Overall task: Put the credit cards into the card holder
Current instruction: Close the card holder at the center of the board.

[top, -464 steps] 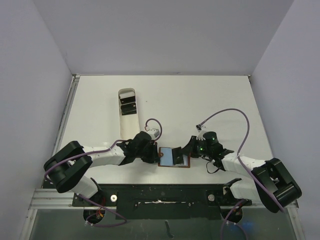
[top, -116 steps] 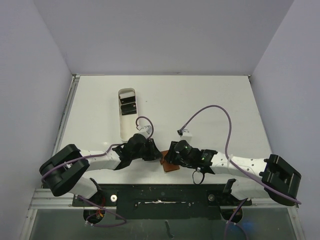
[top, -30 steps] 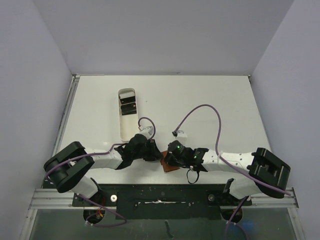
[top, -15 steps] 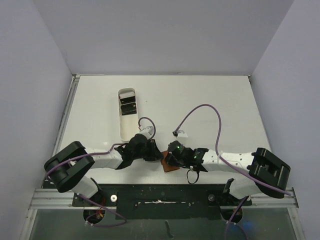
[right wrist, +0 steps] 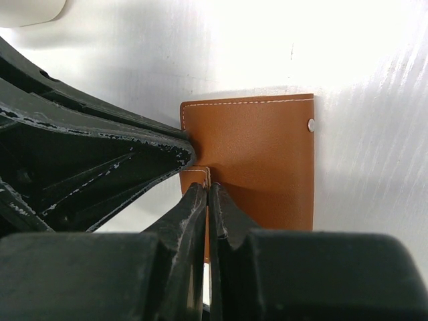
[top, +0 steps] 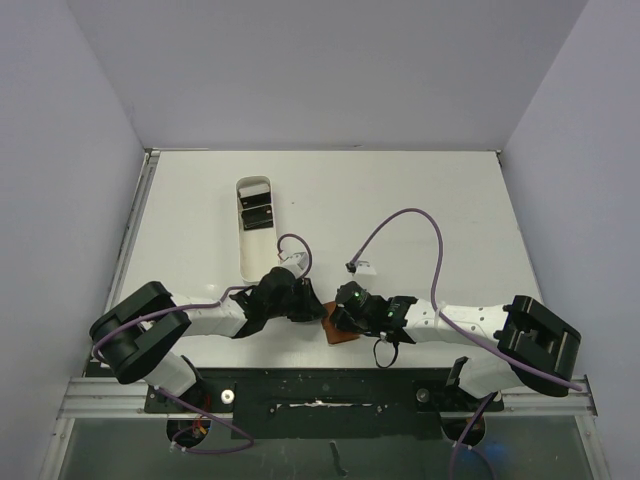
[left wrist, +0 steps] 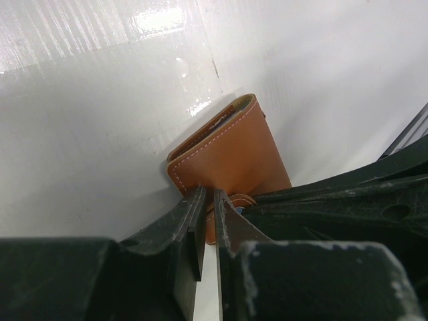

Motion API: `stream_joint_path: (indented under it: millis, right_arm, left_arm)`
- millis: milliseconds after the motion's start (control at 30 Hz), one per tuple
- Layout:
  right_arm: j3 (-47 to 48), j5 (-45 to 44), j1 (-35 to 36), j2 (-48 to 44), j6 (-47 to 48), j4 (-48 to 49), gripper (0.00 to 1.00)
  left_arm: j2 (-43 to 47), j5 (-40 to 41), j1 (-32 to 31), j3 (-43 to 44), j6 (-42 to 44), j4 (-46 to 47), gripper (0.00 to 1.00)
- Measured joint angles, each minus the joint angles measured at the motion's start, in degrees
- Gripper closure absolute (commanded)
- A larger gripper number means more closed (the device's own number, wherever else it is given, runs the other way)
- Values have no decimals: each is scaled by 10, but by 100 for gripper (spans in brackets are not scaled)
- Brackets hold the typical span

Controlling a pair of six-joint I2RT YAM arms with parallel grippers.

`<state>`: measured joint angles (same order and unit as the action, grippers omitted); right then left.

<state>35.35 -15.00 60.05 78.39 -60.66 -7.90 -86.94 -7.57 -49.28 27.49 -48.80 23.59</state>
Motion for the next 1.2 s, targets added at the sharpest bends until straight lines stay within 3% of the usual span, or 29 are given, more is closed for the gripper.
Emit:
stream_joint_path:
  millis: [833, 1200]
  right_arm:
    - [-68, 15, -20, -31, -51, 73, 100]
    - [-137, 53, -49, -59, -92, 164, 100]
  left_arm:
    - [-10, 0, 0, 5, 0, 3, 90]
    - [-17, 5, 0, 5, 3, -2, 90]
